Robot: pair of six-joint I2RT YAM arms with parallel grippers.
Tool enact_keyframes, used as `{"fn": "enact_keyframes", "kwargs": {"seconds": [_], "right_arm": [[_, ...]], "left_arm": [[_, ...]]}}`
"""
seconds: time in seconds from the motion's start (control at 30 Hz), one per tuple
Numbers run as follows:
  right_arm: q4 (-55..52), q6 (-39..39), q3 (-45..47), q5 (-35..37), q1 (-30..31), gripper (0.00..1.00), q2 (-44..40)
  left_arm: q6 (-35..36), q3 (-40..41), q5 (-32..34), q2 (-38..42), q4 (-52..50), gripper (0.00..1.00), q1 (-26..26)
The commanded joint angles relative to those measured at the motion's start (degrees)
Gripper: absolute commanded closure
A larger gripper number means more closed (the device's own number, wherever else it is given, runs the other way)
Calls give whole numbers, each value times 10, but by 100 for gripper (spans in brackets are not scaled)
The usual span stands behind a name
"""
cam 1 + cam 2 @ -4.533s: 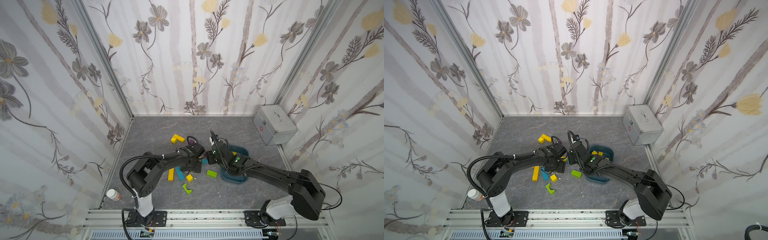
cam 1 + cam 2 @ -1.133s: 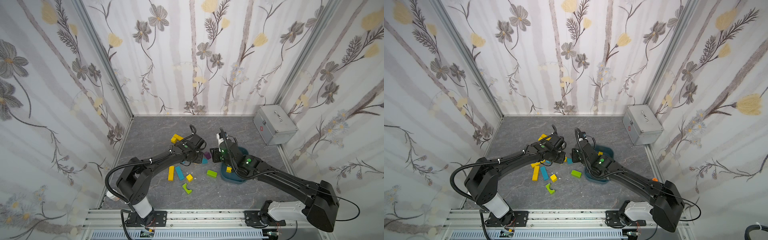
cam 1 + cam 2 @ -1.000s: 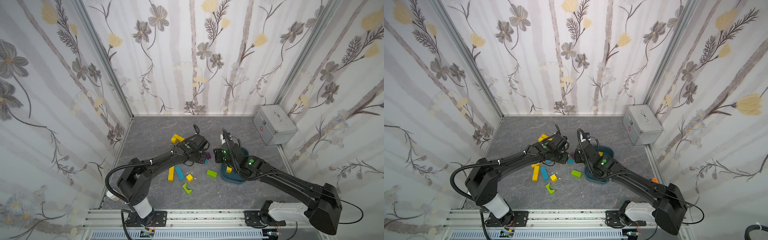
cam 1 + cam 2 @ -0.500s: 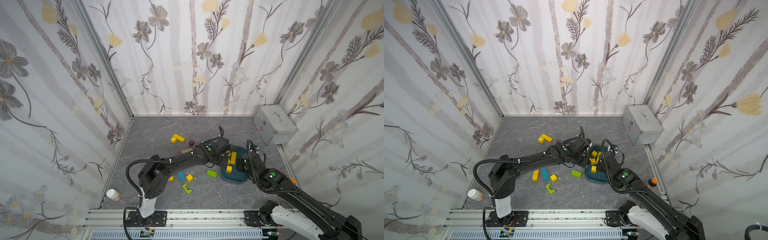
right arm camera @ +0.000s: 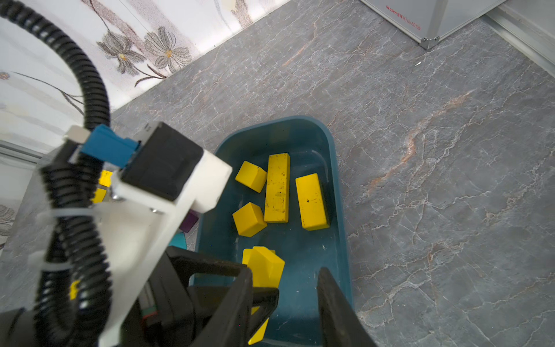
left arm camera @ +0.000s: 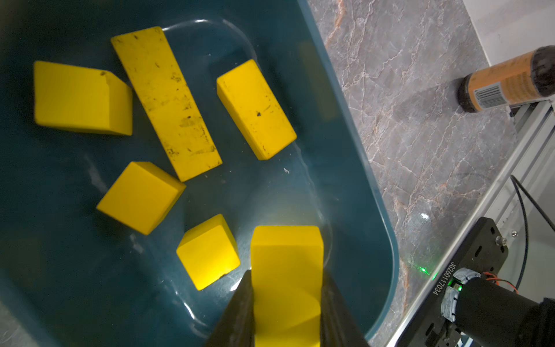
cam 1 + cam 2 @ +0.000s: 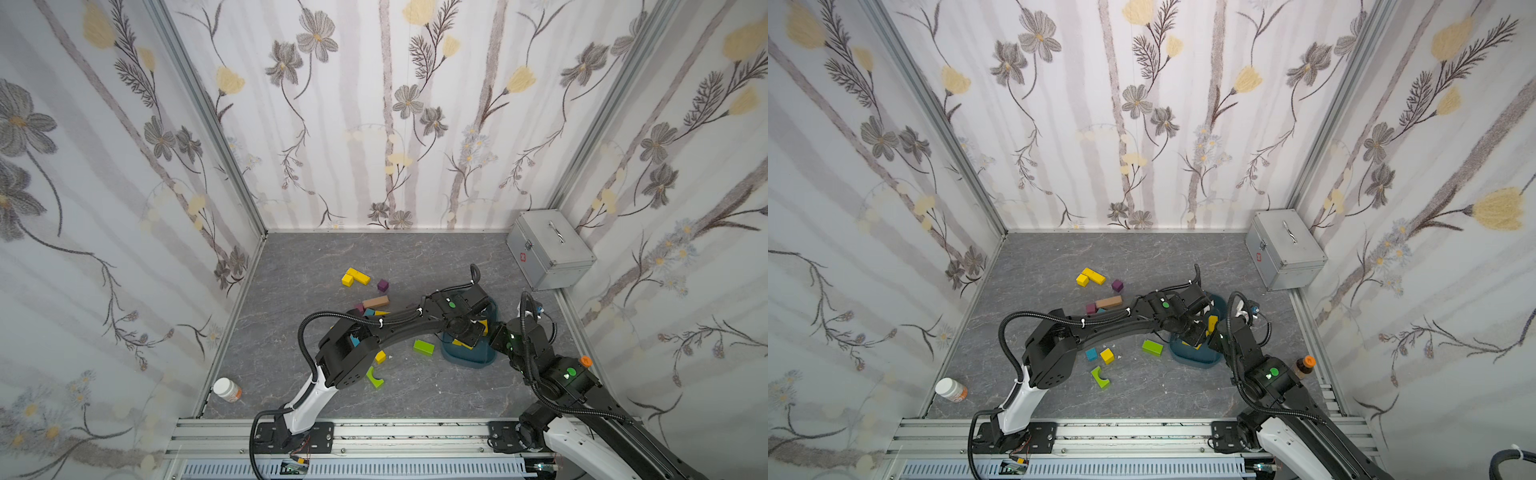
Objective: Pick out the yellow building blocks
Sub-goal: Place the building block in the storage box.
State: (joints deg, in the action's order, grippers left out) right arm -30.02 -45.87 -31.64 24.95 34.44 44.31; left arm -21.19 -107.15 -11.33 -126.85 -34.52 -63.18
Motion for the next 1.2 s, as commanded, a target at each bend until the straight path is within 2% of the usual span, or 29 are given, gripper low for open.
{"fn": "enact_keyframes", "kwargs": {"seconds": [0.0, 0.13, 0.27, 0.4, 0.63, 0.83, 0.93, 1.17], "right_arm": [[0, -14, 6, 17, 0, 62, -16], [3, -13, 9, 21, -1, 62, -32], [18, -5, 12, 6, 0, 62, -28], [30, 4, 5, -23, 0, 61, -20], [67, 47, -18, -87, 0, 61, -15], [110, 89, -43, -125, 10, 62, 6], [138, 126, -67, -142, 35, 62, 34], [187, 185, -106, -132, 135, 62, 133]], "left_arm": [[2, -24, -6, -26, -23, 82, -1], [-6, -33, -15, -45, -16, 73, -1], [-10, -45, -18, -52, -13, 49, -1], [-6, -48, -14, -42, -6, 33, -1], [11, -35, -1, -5, -2, 33, 2], [-2, 45, 20, 72, 48, 36, 18], [-15, 88, 33, 116, 67, 36, 29], [-33, 229, 103, 227, 97, 36, 43]]}}
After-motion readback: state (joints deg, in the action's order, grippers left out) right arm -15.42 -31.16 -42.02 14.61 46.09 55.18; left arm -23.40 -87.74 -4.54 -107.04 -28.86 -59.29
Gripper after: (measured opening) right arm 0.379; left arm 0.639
